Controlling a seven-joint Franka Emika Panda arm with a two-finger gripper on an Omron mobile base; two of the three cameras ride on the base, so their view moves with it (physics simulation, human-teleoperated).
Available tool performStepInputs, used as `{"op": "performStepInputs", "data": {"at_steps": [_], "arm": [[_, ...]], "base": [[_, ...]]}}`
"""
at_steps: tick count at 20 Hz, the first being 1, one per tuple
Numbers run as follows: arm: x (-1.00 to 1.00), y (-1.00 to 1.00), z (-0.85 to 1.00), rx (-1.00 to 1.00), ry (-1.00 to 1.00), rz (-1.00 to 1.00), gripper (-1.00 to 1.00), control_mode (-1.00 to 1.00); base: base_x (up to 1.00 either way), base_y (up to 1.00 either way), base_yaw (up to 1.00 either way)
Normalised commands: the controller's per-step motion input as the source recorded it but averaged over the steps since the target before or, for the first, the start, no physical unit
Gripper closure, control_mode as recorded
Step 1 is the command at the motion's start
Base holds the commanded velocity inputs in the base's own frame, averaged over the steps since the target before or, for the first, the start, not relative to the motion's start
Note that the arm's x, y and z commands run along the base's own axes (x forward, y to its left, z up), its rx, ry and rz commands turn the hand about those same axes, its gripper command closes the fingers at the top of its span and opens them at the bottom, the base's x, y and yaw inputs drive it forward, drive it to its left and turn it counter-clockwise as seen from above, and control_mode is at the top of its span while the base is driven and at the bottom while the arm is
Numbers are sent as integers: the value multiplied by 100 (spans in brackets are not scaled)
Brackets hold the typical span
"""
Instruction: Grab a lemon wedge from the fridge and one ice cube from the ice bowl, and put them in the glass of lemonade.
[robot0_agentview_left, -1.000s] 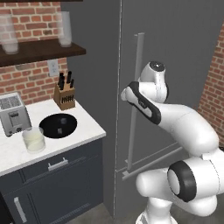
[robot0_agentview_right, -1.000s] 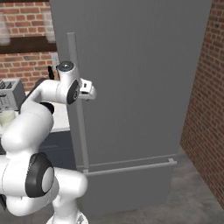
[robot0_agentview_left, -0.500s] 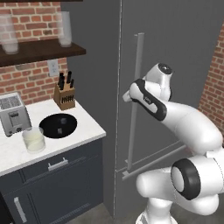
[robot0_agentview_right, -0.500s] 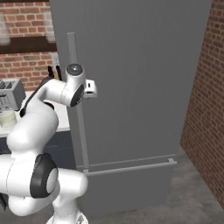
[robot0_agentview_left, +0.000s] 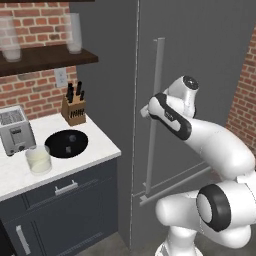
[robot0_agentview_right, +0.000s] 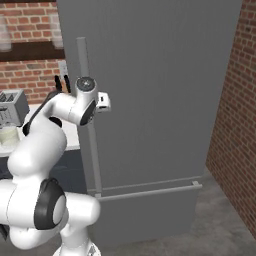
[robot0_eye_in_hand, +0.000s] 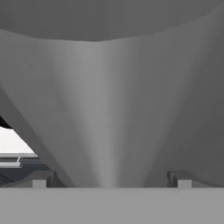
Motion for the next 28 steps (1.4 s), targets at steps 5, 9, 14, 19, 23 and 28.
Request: {"op": "performStepInputs", "data": {"at_steps": [5,9,14,19,23,28], "arm": [[28,23,-9,0,-9,0,100,-100],[24,18,-6,0,-11,0,100,-100],[-1,4,7,0,-2,0,100,-100],[-36,-53,32,0,0,-5,100,-100],[-56,-98,15,4,0,-12,100,-100],[-58,-100,14,5,0,-14,100,-100]], "base": [[0,0,0],[0,0,0],[0,0,0],[0,0,0],[0,0,0],[0,0,0]]}}
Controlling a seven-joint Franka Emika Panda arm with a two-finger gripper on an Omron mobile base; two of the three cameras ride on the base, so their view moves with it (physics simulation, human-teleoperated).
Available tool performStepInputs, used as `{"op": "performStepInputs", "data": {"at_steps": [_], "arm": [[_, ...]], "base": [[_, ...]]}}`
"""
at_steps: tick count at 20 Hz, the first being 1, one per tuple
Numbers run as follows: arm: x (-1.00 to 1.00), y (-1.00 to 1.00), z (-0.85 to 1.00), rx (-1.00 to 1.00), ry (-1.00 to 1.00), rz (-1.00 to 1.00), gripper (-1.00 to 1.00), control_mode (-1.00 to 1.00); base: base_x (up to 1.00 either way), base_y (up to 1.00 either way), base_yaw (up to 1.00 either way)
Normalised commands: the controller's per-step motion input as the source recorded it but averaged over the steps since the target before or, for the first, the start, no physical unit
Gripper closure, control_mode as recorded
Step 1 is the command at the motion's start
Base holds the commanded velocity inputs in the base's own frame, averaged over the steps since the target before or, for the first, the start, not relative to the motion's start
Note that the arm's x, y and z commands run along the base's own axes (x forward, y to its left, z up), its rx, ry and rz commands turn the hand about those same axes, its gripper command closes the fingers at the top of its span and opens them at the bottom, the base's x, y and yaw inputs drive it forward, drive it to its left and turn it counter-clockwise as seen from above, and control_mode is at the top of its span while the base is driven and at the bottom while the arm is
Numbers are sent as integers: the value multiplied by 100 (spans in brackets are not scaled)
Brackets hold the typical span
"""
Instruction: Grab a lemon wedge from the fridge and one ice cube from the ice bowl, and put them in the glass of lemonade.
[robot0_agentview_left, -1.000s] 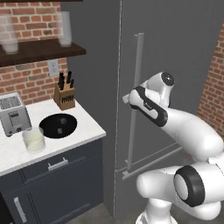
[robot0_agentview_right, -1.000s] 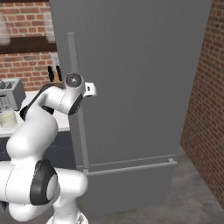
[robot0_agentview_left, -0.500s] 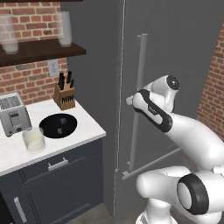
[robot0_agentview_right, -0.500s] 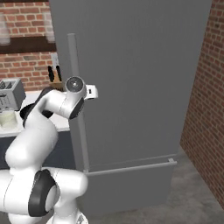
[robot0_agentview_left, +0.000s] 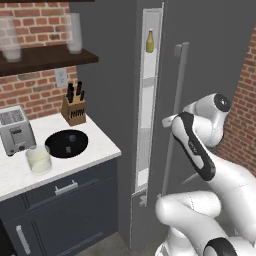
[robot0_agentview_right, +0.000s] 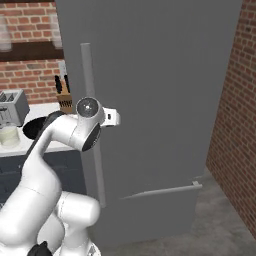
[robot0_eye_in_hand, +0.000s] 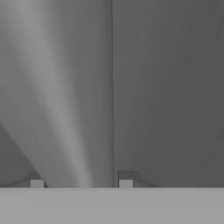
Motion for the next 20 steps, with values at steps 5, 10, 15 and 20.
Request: {"op": "performStepInputs", "data": {"at_steps": [5,10,15,20], "arm": [[-51,-100,29,4,2,-14,100,-100],[-52,-100,28,7,1,-16,100,-100],[-57,-100,17,10,0,-18,100,-100],[-53,-96,4,12,0,-23,-100,-100]], "base": [[0,0,0],[0,0,0],[0,0,0],[0,0,0]]}}
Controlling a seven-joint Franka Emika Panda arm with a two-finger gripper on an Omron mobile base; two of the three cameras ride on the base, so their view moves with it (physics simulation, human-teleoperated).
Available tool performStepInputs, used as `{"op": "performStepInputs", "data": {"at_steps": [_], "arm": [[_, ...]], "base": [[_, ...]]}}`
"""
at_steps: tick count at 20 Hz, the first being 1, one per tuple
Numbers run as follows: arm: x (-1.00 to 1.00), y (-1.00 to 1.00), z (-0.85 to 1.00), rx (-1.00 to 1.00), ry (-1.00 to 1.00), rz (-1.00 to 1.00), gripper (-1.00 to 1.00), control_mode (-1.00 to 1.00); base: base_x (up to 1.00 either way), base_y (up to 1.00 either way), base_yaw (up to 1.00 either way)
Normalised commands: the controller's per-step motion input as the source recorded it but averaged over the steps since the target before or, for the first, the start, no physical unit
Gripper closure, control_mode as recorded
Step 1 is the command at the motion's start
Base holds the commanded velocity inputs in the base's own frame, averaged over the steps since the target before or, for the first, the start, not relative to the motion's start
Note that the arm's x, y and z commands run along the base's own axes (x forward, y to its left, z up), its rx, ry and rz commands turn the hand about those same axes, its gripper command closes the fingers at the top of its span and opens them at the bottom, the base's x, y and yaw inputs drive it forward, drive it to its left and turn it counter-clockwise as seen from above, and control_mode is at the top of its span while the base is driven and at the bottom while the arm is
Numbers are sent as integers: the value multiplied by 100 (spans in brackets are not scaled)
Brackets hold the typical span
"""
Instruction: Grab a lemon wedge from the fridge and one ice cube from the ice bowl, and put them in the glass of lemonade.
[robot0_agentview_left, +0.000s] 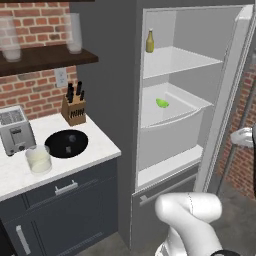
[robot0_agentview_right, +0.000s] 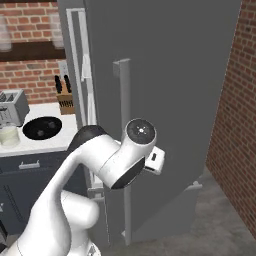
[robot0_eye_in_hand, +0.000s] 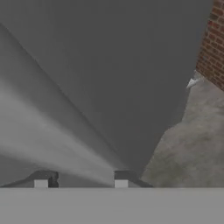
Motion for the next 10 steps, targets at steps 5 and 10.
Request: {"op": "performStepInputs", "data": {"at_steps": [5,10], "arm": [[-59,-56,29,9,-5,-20,-100,-100],[-86,0,95,2,-14,-1,-100,-100]], "base": [[0,0,0],[0,0,0]]}}
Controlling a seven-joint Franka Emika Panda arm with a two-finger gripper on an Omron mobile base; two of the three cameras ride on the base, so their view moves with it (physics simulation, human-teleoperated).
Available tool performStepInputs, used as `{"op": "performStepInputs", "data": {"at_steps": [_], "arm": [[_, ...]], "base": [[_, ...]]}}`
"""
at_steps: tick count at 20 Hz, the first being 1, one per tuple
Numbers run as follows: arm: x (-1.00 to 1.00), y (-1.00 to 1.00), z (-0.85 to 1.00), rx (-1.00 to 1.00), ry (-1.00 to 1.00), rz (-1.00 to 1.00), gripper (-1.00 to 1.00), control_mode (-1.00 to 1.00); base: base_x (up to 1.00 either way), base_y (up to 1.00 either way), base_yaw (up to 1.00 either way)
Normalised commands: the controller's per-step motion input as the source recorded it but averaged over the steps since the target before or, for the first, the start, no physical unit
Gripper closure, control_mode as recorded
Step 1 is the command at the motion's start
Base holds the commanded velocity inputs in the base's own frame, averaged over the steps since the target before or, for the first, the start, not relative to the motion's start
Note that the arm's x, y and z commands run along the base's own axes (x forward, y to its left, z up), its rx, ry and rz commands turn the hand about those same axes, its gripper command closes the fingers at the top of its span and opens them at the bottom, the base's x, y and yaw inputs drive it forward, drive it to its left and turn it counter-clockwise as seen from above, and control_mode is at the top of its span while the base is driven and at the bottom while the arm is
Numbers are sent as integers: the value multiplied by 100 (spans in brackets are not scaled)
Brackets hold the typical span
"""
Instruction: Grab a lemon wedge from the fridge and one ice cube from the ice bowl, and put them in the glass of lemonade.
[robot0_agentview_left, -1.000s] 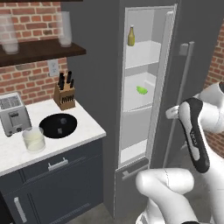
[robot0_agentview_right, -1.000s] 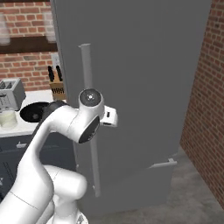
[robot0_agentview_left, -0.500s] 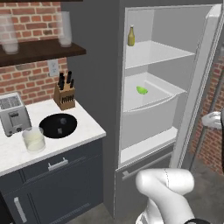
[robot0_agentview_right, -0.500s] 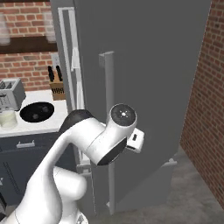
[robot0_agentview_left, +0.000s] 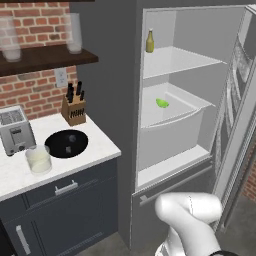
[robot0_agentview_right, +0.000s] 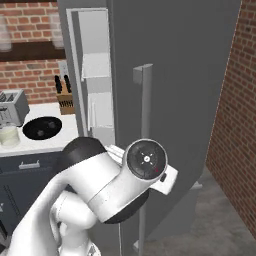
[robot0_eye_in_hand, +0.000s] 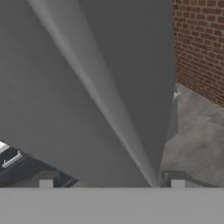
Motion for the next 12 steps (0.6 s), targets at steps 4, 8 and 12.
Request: {"op": "performStepInputs", "data": {"at_steps": [4,8,12], "arm": [[-80,18,100,0,-16,0,-100,-100],[-58,77,100,-10,-6,0,-100,-100],[-15,100,94,-22,-5,0,-100,-100]], "base": [[0,0,0],[0,0,0],[0,0,0]]}}
